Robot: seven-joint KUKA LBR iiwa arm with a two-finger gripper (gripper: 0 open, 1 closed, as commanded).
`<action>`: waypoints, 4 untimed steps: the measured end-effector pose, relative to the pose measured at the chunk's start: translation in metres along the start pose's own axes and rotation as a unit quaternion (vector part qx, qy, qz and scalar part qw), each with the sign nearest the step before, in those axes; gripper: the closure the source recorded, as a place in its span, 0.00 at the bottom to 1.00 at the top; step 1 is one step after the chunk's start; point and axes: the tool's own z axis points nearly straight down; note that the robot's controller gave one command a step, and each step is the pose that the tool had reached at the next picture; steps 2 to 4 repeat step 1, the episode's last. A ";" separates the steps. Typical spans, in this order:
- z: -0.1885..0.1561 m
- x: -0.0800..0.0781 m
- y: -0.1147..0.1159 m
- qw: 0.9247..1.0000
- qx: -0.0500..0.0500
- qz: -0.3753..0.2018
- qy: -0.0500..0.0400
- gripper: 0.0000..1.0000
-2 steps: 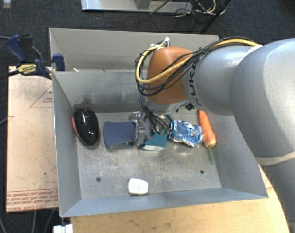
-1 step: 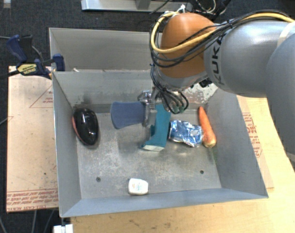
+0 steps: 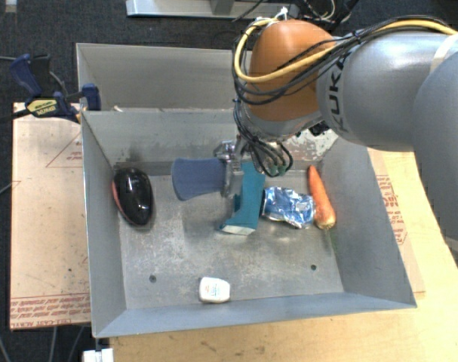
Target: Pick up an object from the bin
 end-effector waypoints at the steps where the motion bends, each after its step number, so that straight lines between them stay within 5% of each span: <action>1: -0.127 -0.002 -0.007 1.000 -0.001 0.015 -0.003 1.00; 4: -0.127 -0.002 -0.007 1.000 -0.001 0.015 -0.003 1.00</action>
Offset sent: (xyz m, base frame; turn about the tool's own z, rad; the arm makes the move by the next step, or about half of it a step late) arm 0.0000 0.0000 0.0000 0.0000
